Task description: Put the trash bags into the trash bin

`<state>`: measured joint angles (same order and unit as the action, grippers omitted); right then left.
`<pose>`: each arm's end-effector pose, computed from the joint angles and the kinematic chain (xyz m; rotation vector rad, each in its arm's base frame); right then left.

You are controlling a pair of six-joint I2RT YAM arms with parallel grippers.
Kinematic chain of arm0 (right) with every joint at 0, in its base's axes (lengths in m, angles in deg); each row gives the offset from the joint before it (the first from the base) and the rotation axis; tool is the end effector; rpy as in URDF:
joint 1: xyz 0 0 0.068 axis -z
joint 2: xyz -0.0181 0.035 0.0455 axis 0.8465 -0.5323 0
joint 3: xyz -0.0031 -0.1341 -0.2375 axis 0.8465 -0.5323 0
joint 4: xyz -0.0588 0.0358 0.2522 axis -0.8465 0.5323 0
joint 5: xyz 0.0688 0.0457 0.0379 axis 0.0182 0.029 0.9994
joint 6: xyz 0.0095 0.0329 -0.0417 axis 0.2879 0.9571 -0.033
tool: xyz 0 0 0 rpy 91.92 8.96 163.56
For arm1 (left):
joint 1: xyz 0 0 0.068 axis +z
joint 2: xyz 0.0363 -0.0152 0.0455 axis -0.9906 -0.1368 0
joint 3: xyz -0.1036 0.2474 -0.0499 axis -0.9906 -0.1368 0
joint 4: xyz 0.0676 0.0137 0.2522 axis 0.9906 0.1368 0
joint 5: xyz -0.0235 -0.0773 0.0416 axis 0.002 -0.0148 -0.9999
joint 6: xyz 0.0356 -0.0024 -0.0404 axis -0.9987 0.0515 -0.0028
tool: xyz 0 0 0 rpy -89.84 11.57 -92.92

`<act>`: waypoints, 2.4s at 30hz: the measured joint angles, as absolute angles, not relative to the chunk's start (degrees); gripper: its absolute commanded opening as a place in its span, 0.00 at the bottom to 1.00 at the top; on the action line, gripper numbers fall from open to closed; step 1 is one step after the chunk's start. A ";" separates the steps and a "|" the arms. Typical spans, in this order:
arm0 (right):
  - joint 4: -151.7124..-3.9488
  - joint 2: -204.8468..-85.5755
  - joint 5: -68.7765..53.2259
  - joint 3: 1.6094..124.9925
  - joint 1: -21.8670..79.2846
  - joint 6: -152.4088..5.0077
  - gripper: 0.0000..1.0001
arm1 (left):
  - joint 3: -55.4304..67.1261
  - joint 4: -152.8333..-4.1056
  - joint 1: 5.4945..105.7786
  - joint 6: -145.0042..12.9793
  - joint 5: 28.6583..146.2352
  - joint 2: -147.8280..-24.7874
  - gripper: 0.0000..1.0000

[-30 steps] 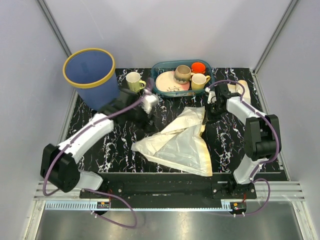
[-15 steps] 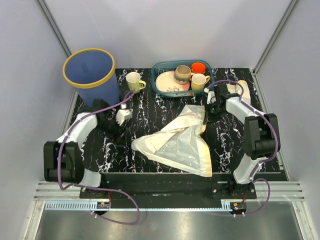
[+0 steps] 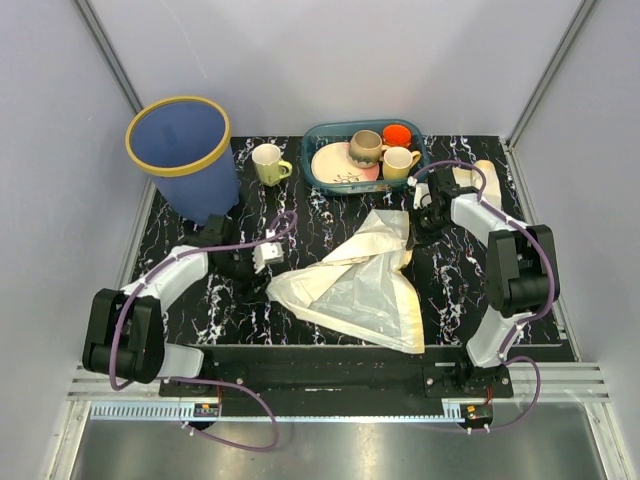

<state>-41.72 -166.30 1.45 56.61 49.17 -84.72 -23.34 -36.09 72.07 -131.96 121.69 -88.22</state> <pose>0.3448 0.0631 0.1860 -0.3831 2.7472 0.4297 0.2172 -0.0629 0.1858 1.4516 2.0560 -0.7773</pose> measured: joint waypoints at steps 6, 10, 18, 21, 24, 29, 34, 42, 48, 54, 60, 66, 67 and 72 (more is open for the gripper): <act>-41.70 -166.32 1.27 56.61 49.17 -84.92 0.00 | -24.30 -42.13 65.67 -129.25 118.28 -90.58 0.39; -41.59 -166.43 0.70 56.66 49.17 -85.49 0.00 | -25.61 -44.73 64.42 -128.16 116.81 -92.79 0.30; -41.08 -166.48 -1.90 56.68 50.13 -87.74 0.00 | -26.92 -44.95 64.42 -128.46 115.09 -84.48 0.00; -41.08 -166.48 -3.10 56.68 50.87 -88.50 0.00 | -26.16 -43.39 64.36 -129.19 112.31 -77.45 0.00; -41.06 -166.48 -4.26 56.85 51.53 -89.29 0.00 | -24.72 -41.45 63.52 -132.27 107.06 -70.58 0.00; -40.89 -166.48 -5.37 58.28 52.34 -90.69 0.00 | -25.13 -40.09 53.89 -137.64 93.60 -61.16 0.00; -40.82 -166.48 -5.81 58.78 52.99 -92.26 0.00 | -32.67 -42.04 35.29 -138.82 75.39 -59.72 0.00; -40.06 -166.48 -3.41 58.78 54.55 -94.69 0.00 | -34.36 -36.23 23.09 -134.37 70.37 -64.18 0.58; -40.17 -165.49 -0.24 57.31 53.72 -98.01 0.00 | -25.33 -31.66 24.01 -128.55 83.13 -55.44 0.68; -42.07 -162.37 0.73 54.10 53.30 -100.94 0.00 | -17.02 -29.56 40.84 -119.31 95.46 -56.24 0.74; -44.06 -159.04 0.77 52.46 53.04 -103.13 0.00 | -0.11 -28.34 57.49 -107.42 105.45 -87.35 0.84; -44.78 -158.24 0.79 52.44 52.95 -103.91 0.00 | 2.91 -25.25 58.74 -96.60 114.47 -104.92 0.85; -44.80 -158.19 0.86 52.37 52.91 -104.11 0.00 | 2.91 -24.86 58.74 -94.80 115.57 -106.69 0.85; -44.78 -157.56 1.77 51.87 52.89 -104.74 0.00 | 2.15 -25.06 59.09 -89.30 119.06 -111.35 0.86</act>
